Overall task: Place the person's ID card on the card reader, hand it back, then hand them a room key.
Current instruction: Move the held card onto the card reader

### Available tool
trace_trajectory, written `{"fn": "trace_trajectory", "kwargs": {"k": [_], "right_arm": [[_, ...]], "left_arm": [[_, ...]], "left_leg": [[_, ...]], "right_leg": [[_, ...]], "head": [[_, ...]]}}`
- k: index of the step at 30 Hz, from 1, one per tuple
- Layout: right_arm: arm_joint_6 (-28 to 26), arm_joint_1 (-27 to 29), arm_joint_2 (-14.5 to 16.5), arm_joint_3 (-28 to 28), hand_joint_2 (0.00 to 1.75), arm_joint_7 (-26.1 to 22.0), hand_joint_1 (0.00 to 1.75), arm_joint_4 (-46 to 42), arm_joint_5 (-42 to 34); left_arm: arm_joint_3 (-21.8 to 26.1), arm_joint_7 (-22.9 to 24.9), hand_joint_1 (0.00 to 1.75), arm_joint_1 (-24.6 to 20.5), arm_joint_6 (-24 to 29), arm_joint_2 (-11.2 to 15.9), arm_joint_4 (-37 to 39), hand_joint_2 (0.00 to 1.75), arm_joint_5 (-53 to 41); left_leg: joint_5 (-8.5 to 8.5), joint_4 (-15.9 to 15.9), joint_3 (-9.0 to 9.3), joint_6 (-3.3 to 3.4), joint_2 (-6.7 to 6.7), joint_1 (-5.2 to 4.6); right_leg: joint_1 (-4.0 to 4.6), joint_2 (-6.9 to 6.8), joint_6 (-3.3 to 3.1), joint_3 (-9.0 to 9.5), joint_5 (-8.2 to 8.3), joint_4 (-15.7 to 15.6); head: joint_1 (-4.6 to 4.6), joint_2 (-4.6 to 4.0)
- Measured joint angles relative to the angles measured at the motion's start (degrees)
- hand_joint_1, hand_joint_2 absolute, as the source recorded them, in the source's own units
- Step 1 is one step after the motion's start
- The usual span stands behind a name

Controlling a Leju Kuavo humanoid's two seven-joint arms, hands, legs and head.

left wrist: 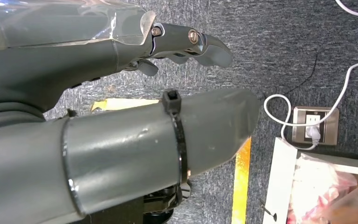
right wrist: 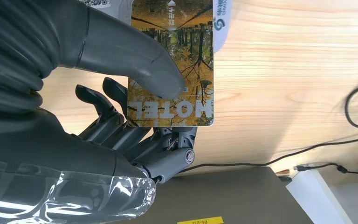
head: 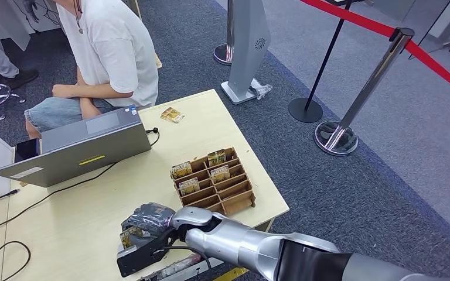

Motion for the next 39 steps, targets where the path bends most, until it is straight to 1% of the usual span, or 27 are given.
{"fn": "trace_trajectory", "kwargs": {"k": [12,23,35,39], "right_arm": [[-0.69,-0.38,0.0,1.75,1.75,0.67,1.75,0.58,0.93],[-0.77,-0.47,0.0,2.12,1.75,0.71,1.75,0.63,1.02],[-2.92,-0.87,0.17,3.52,1.75,3.09,1.75,1.42,6.02],[-4.79,-1.1,0.4,4.28,1.75,4.4,1.75,1.99,8.73]], "left_arm": [[0.0,0.03,0.0,0.0,0.0,0.0,0.0,0.0,0.04],[0.0,0.03,0.0,0.0,0.0,0.0,0.0,0.0,0.05],[0.0,0.03,0.0,0.0,0.0,0.0,0.0,0.0,0.46],[0.01,0.02,0.0,0.0,-0.02,0.02,0.0,0.0,0.56]], "left_leg": [[0.0,0.0,0.0,0.0,0.0,0.0],[0.0,0.0,0.0,0.0,0.0,0.0],[0.0,0.0,0.0,0.0,0.0,0.0],[0.0,0.0,0.0,0.0,0.0,0.0]], "right_leg": [[0.0,0.0,0.0,0.0,0.0,0.0],[0.0,0.0,0.0,0.0,0.0,0.0],[0.0,0.0,0.0,0.0,0.0,0.0],[0.0,0.0,0.0,0.0,0.0,0.0]], "head": [[0.0,0.0],[0.0,0.0],[0.0,0.0],[0.0,0.0]]}}
